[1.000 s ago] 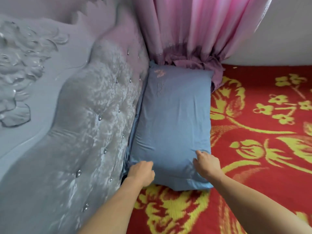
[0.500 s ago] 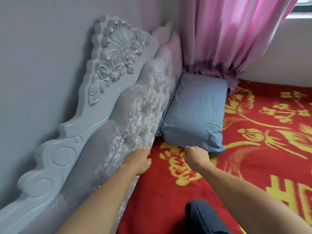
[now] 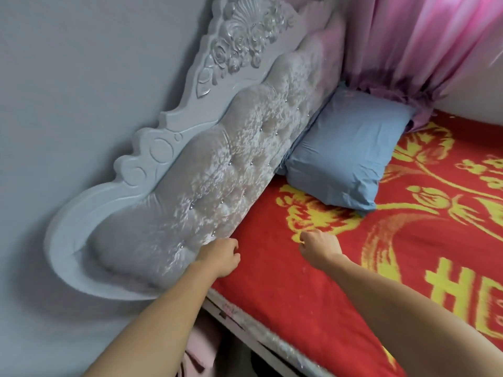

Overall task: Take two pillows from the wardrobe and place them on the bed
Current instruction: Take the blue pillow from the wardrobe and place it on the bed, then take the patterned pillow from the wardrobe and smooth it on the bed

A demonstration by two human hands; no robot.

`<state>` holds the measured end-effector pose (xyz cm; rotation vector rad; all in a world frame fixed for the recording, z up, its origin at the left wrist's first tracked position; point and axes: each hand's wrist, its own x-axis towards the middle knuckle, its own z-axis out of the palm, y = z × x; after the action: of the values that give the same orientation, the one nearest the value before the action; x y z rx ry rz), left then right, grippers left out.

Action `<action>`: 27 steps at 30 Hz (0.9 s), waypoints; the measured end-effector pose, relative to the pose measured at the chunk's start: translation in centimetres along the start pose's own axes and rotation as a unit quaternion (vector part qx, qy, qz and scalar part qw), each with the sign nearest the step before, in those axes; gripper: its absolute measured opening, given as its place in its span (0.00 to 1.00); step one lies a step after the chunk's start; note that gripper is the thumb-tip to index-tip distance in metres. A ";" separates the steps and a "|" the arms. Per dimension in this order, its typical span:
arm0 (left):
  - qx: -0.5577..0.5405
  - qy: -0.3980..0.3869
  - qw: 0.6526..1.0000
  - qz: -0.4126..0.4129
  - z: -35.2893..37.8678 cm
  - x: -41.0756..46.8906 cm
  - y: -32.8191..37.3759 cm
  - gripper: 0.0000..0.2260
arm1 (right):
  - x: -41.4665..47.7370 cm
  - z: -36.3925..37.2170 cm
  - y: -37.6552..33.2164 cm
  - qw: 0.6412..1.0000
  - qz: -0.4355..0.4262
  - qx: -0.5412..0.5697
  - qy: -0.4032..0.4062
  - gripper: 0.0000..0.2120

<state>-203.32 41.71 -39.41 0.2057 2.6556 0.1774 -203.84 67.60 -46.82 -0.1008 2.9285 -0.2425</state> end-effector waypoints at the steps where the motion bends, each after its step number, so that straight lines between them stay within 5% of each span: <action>1: 0.000 0.001 1.000 -0.013 0.6 -1.7 0.0 0.14 | -1.4 0.0 -0.4 1.000 -0.018 -0.008 0.005 0.09; 14: -0.077 0.109 0.981 -0.138 10.6 -28.6 7.1 0.09 | -22.7 -4.7 -1.6 0.957 -0.279 -0.072 0.037 0.10; 27: -0.161 0.026 0.930 -0.331 22.1 -56.7 8.0 0.10 | -41.5 -3.1 -14.6 0.873 -0.473 -0.118 -0.007 0.12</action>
<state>-142.29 41.57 -32.52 -0.7980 2.5353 0.3870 -163.12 57.21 -33.35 -1.5535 2.6103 -0.0073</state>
